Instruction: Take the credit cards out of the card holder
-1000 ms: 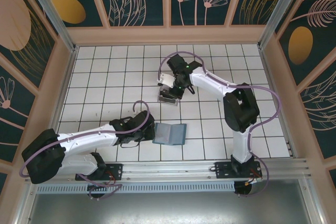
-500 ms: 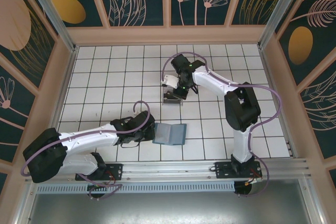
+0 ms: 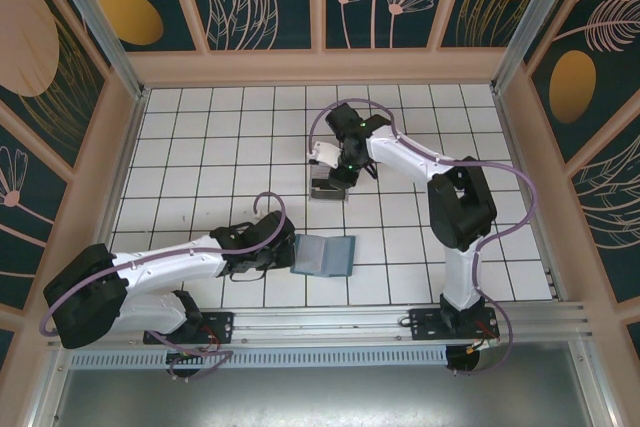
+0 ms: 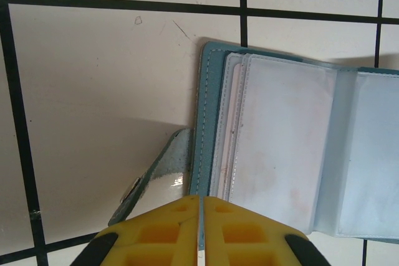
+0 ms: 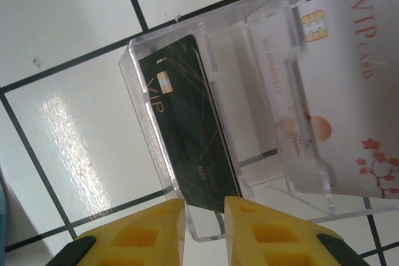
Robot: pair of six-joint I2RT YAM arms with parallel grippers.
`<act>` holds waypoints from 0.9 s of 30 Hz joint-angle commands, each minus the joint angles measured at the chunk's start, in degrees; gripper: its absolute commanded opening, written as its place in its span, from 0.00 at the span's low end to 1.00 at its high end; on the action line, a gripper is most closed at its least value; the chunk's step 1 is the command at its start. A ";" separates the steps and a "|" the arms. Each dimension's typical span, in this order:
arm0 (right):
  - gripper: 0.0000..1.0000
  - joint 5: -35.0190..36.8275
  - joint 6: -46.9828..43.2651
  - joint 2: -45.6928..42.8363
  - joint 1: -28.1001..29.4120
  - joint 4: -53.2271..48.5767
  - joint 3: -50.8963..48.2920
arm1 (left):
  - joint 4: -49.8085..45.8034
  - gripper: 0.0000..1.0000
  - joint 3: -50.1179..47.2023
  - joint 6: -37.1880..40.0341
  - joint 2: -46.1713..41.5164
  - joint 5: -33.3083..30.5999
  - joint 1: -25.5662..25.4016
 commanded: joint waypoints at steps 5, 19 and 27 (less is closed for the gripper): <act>0.27 -3.27 16.40 -10.41 0.24 10.67 -4.86 | 4.40 0.11 -1.03 -0.34 -0.43 3.07 1.96; 0.27 9.72 61.38 -26.69 14.14 20.82 -24.56 | 6.34 0.11 -0.22 2.48 1.66 3.92 4.12; 0.28 12.73 76.21 -25.91 18.71 17.59 -29.55 | 6.12 0.11 0.97 4.27 3.26 5.93 4.15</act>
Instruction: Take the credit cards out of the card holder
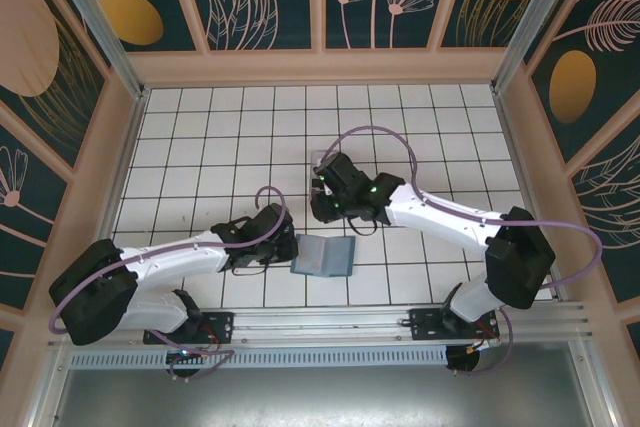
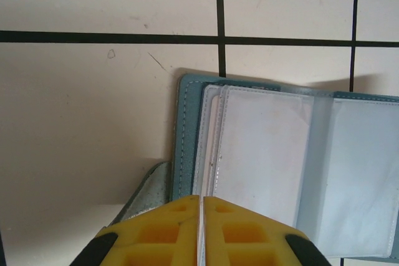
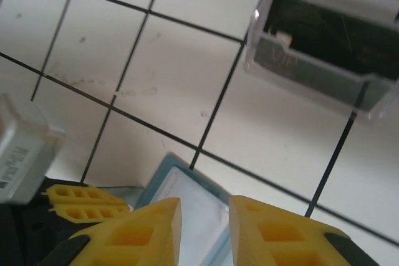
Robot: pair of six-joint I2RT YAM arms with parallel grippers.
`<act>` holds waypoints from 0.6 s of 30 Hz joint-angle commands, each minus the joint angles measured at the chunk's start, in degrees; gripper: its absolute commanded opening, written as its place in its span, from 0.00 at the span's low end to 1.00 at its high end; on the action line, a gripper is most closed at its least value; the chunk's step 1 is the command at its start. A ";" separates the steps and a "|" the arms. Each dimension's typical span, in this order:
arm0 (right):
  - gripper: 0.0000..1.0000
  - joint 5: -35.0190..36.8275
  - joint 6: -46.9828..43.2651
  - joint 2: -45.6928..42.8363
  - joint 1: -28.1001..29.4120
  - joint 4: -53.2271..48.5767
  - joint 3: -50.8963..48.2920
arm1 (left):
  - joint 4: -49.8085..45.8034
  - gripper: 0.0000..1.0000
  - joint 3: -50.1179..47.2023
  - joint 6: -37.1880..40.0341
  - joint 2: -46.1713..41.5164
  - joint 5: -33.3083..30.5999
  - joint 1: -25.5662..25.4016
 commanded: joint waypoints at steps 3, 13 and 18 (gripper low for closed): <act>0.28 3.08 10.64 -1.08 0.74 -1.18 -4.67 | -0.66 0.11 2.61 2.82 3.18 2.85 0.30; 0.29 4.32 12.64 -7.25 0.06 -0.46 -12.76 | -7.02 0.17 9.45 4.80 9.66 -0.67 -2.31; 0.29 4.75 12.82 -9.75 -0.63 -0.73 -14.70 | -8.46 0.16 11.46 5.23 12.67 -0.50 -3.16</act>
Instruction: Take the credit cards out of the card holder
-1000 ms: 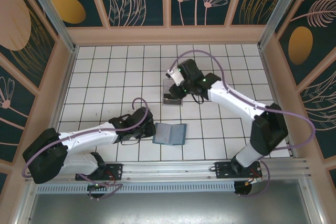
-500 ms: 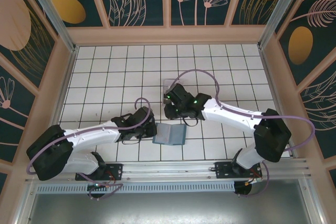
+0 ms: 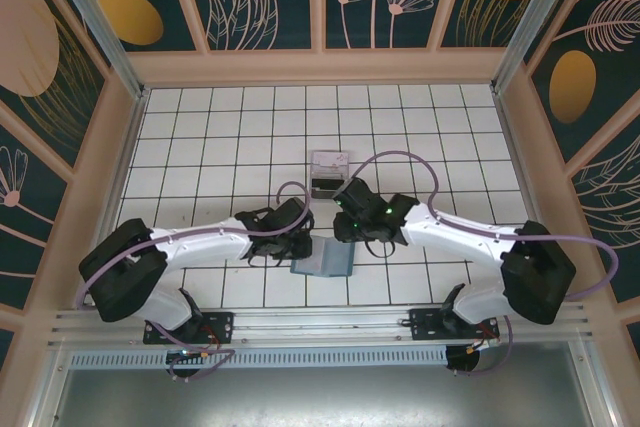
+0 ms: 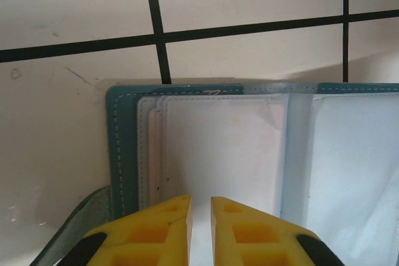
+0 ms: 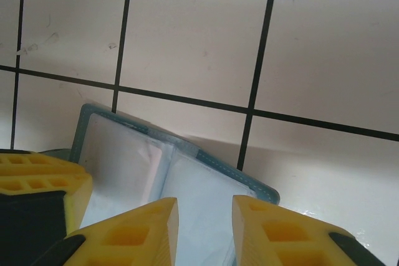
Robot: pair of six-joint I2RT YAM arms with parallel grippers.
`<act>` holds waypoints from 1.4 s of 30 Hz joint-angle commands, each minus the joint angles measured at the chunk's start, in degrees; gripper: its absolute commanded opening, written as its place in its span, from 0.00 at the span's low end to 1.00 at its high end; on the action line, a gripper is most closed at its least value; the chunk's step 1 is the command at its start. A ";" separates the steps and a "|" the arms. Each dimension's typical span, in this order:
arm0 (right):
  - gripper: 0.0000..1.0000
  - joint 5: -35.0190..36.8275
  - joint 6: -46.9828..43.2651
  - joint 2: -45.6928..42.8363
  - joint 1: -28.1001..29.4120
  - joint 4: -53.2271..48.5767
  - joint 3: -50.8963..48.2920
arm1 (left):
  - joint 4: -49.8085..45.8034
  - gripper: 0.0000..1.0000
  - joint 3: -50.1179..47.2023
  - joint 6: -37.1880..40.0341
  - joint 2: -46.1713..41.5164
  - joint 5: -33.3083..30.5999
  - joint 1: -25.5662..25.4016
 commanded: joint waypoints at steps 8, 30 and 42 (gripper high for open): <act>0.29 2.21 2.04 -4.78 -1.45 0.82 -4.01 | -3.94 0.17 2.58 1.40 4.41 0.30 -1.14; 0.30 -2.33 7.58 -10.53 -1.96 7.23 -13.06 | 6.53 0.17 6.88 -0.52 9.28 8.90 -3.38; 0.30 -6.48 9.55 -17.72 -5.59 11.19 -18.87 | 8.75 0.16 12.06 0.20 12.05 10.71 -5.03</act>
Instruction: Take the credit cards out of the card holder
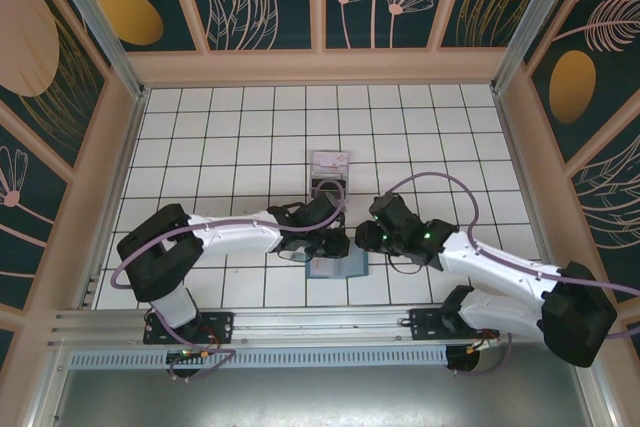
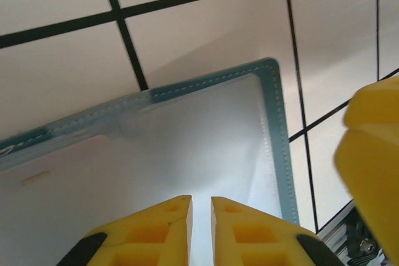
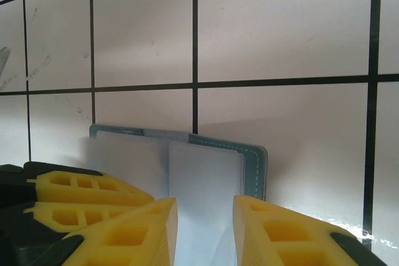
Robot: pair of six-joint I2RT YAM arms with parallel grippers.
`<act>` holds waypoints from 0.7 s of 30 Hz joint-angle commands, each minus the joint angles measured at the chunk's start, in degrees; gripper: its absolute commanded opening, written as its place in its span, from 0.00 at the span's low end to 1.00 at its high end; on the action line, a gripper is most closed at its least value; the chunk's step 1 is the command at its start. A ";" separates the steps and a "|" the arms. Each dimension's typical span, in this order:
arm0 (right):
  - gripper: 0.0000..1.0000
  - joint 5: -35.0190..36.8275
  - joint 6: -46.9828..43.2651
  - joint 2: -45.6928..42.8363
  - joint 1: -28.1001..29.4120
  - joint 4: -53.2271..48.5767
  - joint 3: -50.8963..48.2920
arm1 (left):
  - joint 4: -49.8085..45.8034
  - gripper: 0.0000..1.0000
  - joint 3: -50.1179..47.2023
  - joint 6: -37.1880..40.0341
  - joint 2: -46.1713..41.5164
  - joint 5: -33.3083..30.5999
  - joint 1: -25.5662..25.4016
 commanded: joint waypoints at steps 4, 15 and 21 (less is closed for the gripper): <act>0.32 -5.18 2.37 0.42 -0.77 6.18 -3.22 | 1.48 0.16 0.76 -0.02 1.01 1.05 -0.41; 0.31 -7.19 2.27 3.56 0.77 7.23 -1.23 | -4.20 0.12 -4.95 -2.13 -9.14 -9.48 0.12; 0.30 -0.37 1.11 12.23 6.65 -1.89 8.79 | -3.33 0.12 -14.60 -4.65 -17.82 -10.46 3.79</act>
